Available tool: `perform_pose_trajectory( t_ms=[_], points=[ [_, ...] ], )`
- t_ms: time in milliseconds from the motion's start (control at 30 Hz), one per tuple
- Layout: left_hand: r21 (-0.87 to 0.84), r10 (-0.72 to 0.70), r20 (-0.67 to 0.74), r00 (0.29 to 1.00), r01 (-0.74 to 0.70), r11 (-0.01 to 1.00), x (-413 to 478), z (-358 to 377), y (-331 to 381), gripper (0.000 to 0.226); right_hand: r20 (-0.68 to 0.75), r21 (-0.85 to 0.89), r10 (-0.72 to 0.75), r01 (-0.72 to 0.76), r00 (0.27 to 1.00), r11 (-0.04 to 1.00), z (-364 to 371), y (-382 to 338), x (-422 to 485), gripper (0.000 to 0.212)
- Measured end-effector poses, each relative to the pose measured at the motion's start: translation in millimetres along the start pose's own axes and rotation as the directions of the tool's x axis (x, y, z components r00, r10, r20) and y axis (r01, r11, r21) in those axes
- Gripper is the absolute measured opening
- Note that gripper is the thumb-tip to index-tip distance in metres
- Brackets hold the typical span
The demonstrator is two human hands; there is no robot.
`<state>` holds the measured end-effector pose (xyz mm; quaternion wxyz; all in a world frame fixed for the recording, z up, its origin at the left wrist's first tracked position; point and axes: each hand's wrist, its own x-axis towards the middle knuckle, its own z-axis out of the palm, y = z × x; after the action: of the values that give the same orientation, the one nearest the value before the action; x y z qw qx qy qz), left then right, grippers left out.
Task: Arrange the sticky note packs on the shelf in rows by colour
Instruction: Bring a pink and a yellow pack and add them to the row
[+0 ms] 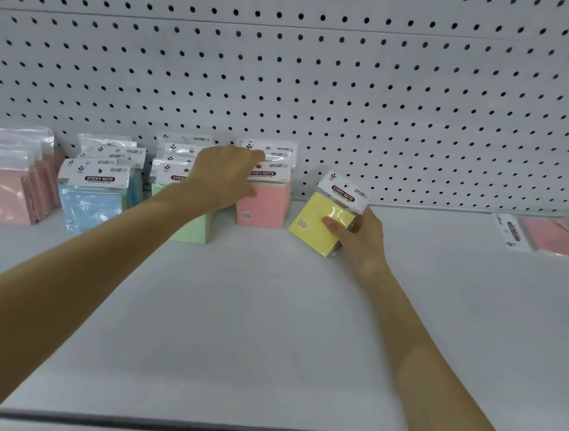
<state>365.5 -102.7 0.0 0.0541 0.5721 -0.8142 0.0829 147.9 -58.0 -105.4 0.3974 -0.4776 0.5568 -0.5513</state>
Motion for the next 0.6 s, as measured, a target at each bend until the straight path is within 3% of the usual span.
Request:
perform_pose_trajectory(
  t_ms=[233,433,600],
  points=[
    [-0.022,0.004,-0.027,1.0,-0.005,1.0,5.6,5.6,2.7,0.035,0.007,0.015,0.009,-0.009,1.0,1.0,-0.2,-0.7,1.2,0.031],
    [-0.039,0.009,-0.041,0.999,-0.011,0.999,9.6,10.2,1.7,0.045,0.012,0.004,0.024,-0.024,1.0,1.0,-0.8,0.1,0.5,0.032],
    [0.012,0.059,-0.211,0.976,-0.058,0.998,7.0,21.9,-3.3,0.055,0.033,-0.007,0.001,-0.001,0.999,1.0,0.3,-3.8,-2.5,0.028]
  ],
)
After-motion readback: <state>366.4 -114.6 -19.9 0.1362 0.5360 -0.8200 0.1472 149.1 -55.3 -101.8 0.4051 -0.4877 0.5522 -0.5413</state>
